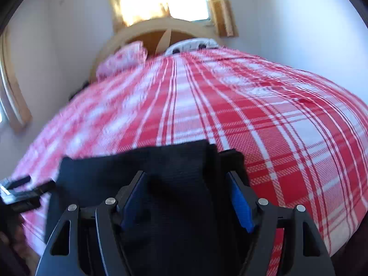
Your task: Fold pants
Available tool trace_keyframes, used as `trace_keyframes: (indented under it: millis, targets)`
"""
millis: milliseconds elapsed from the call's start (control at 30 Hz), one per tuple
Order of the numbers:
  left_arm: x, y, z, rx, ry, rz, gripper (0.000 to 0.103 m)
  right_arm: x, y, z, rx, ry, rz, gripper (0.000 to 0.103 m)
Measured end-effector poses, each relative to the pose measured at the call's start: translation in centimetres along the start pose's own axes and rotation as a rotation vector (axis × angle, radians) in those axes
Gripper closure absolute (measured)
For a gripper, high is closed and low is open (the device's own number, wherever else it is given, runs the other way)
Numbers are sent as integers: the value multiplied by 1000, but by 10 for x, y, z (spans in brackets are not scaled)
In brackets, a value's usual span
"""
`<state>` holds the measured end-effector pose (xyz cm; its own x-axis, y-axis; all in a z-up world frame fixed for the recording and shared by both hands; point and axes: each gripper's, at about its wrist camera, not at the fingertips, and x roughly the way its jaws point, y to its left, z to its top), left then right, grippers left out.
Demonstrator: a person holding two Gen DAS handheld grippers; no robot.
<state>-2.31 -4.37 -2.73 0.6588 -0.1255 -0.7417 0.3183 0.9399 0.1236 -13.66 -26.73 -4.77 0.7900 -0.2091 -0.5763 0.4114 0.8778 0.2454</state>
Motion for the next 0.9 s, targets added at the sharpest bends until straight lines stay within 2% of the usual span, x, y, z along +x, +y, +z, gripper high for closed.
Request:
trace_keyframes:
  millis: [167,500,900]
  targets:
    - [-4,1,-3,2,-5,-1,0,-22,-15,-4,57,-52,10,31]
    - [-13,-10,-10,41,-19,12,0,-44,-47,-22,150,-35,7,31]
    - [-19,-19,-20,50,-14,-50,0,-63,-60,-35,206,-15,64,31]
